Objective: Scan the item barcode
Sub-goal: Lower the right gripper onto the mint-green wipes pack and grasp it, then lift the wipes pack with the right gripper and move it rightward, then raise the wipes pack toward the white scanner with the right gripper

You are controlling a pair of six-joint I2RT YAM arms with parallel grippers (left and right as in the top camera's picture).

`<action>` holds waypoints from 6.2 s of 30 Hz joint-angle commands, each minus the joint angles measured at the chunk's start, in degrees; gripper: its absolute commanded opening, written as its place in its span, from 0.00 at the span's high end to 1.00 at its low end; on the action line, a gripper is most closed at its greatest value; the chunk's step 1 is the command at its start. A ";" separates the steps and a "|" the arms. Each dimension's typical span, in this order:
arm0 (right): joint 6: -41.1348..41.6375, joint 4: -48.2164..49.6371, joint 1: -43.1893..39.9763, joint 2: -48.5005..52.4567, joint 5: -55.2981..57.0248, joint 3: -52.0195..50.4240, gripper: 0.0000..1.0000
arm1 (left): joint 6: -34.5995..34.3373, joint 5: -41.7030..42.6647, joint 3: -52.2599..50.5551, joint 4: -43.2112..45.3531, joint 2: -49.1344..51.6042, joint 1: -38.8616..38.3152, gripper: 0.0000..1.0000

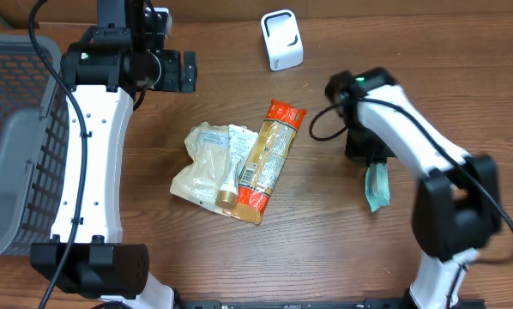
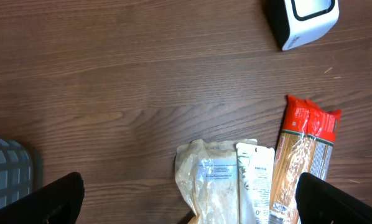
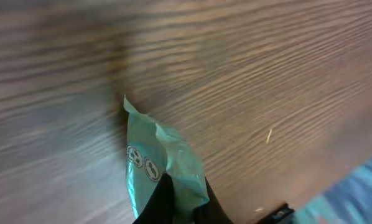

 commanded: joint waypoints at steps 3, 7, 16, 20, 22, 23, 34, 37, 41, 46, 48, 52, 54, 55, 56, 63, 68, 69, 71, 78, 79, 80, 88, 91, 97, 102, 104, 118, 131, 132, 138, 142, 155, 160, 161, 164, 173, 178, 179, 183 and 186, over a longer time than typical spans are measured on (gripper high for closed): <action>1.25 0.24 2.82 6.25 1.46 1.14 0.96 | 1.07 -0.35 0.72 0.04 -0.81 -0.22 0.01; 0.79 2.78 5.86 6.19 -4.63 1.33 0.78 | 1.09 -0.35 0.72 0.04 -0.81 -0.22 0.01; -2.23 8.24 12.68 6.19 -14.95 1.31 0.34 | 1.07 -0.35 0.72 0.04 -0.81 -0.22 0.00; -3.23 8.74 13.27 6.16 -15.19 1.70 0.35 | 1.07 -0.35 0.72 0.04 -0.81 -0.22 0.01; -3.28 7.26 12.35 5.60 -15.28 3.26 0.37 | 1.07 -0.35 0.72 0.04 -0.81 -0.22 0.00; -3.30 6.91 11.89 5.16 -15.41 3.89 0.38 | 1.09 -0.35 0.72 0.04 -0.81 -0.22 0.01; -7.96 6.23 1.79 -5.33 -27.30 5.11 0.96 | 1.09 -0.35 0.72 0.04 -0.81 -0.22 0.00; -8.31 7.39 0.63 -5.73 -28.70 3.21 0.96 | 1.09 -0.35 0.72 0.04 -0.81 -0.22 0.01; -9.07 12.70 0.87 -5.73 -28.63 -3.30 0.96 | 1.09 -0.35 0.72 0.04 -0.81 -0.22 0.00; -6.84 21.94 0.81 -5.70 -25.55 -13.57 0.96 | 1.07 -0.35 0.72 0.04 -0.81 -0.22 0.01; -6.49 26.27 0.81 -5.70 -24.81 -17.92 0.96 | 1.09 -0.35 0.72 0.04 -0.81 -0.22 0.00; -6.49 32.06 0.81 -5.70 -24.79 -23.98 0.96 | 1.09 -0.35 0.72 0.04 -0.81 -0.22 0.00; -7.56 32.15 0.81 -5.70 -24.85 -23.85 0.94 | 1.09 -0.35 0.72 0.04 -0.81 -0.22 0.01; -8.33 32.04 0.81 -5.70 -24.83 -23.52 0.90 | 1.07 -0.35 0.72 0.04 -0.81 -0.22 0.01; -9.81 31.93 0.81 -5.70 -24.83 -23.15 0.87 | 1.07 -0.35 0.72 0.04 -0.81 -0.22 0.00; -24.22 30.42 0.83 -5.73 -24.92 -18.32 0.80 | 1.09 -0.35 0.72 0.04 -0.81 -0.22 0.00; -24.48 22.18 0.81 -5.73 -31.39 -9.27 0.79 | 1.09 -0.35 0.72 0.04 -0.81 -0.22 0.01; -24.48 20.63 0.83 -5.73 -33.86 -7.93 0.78 | 1.09 -0.35 0.72 0.04 -0.81 -0.22 0.00; -24.41 18.67 0.94 -5.73 -39.17 -7.02 0.77 | 1.07 -0.35 0.72 0.04 -0.81 -0.22 0.00; -16.65 19.21 3.45 -5.68 -41.20 -14.36 0.77 | 1.09 -0.35 0.72 0.04 -0.81 -0.24 0.00; -16.68 19.71 3.85 -5.68 -41.40 -15.47 0.78 | 1.09 -0.35 0.72 0.04 -0.81 -0.22 0.00; -16.70 20.55 4.35 -5.68 -41.53 -17.11 0.78 | 1.09 -0.35 0.72 0.04 -0.81 -0.22 0.01; -17.07 18.58 3.39 -5.68 -32.98 -21.38 0.77 | 1.09 -0.35 0.72 0.04 -0.81 -0.22 0.01; -16.83 18.18 0.74 -5.68 -30.05 -21.33 0.77 | 1.07 -0.35 0.72 0.04 -0.81 -0.22 0.00; -18.40 17.27 -7.30 -5.68 -31.85 -19.10 0.78 | 1.09 -0.35 0.72 0.04 -0.81 -0.22 0.00; -31.71 12.79 -13.49 -6.03 -45.97 -13.09 0.81 | 1.09 -0.35 0.72 0.04 -0.81 -0.22 0.00; -34.95 11.19 -16.96 -6.23 -49.81 -10.75 0.81 | 1.09 -0.35 0.72 0.04 -0.81 -0.22 0.01; -43.95 16.41 -29.68 -6.21 -55.69 -12.96 0.50 | 1.09 -0.35 0.72 0.04 -0.81 -0.22 0.00; -45.90 30.80 -27.47 -6.10 -60.30 -29.86 0.27 | 1.09 -0.35 0.72 0.04 -0.81 -0.22 0.00; -45.88 32.39 -27.06 -6.10 -61.09 -31.08 0.28 | 1.07 -0.35 0.72 0.04 -0.81 -0.22 0.00; -44.57 41.24 -21.73 -6.08 -61.83 -36.11 0.29 | 1.07 -0.35 0.72 0.04 -0.81 -0.22 0.00; -38.58 44.98 -17.94 -6.05 -58.38 -36.11 0.47 | 1.07 -0.35 0.72 0.04 -0.81 -0.22 0.00; -36.02 40.79 -19.52 -6.10 -64.85 -31.93 0.96 | 1.07 -0.35 0.72 0.04 -0.81 -0.22 0.00; -39.56 29.09 -21.62 -6.32 -70.03 -22.14 0.96 | 1.09 -0.35 0.72 0.04 -0.81 -0.22 0.00; -40.96 26.53 -21.62 -6.58 -70.58 -20.00 0.96 | 1.09 -0.35 0.72 0.04 -0.81 -0.22 0.00; -43.69 20.48 -21.00 -7.96 -70.62 -13.99 0.96 | 1.09 -0.35 0.72 0.04 -0.81 -0.22 0.01; -45.68 14.78 -16.87 -20.44 -70.01 -5.07 0.96 | 1.07 -0.35 0.72 0.04 -0.81 -0.22 0.01; -45.27 14.82 -16.61 -30.91 -68.02 -5.07 0.96 | 1.09 -0.35 0.70 0.04 -0.81 -0.22 0.00; -45.27 14.82 -16.61 -32.37 -68.04 -5.07 0.96 | 1.09 -0.35 0.70 0.04 -0.81 -0.22 0.01; -45.27 14.88 -16.61 -38.23 -68.04 -5.07 0.96 | 1.09 -0.35 0.70 0.04 -0.81 -0.22 0.01; -45.24 14.69 -16.61 -41.22 -68.06 -5.07 0.96 | 1.09 -0.35 0.70 0.04 -0.81 -0.22 0.01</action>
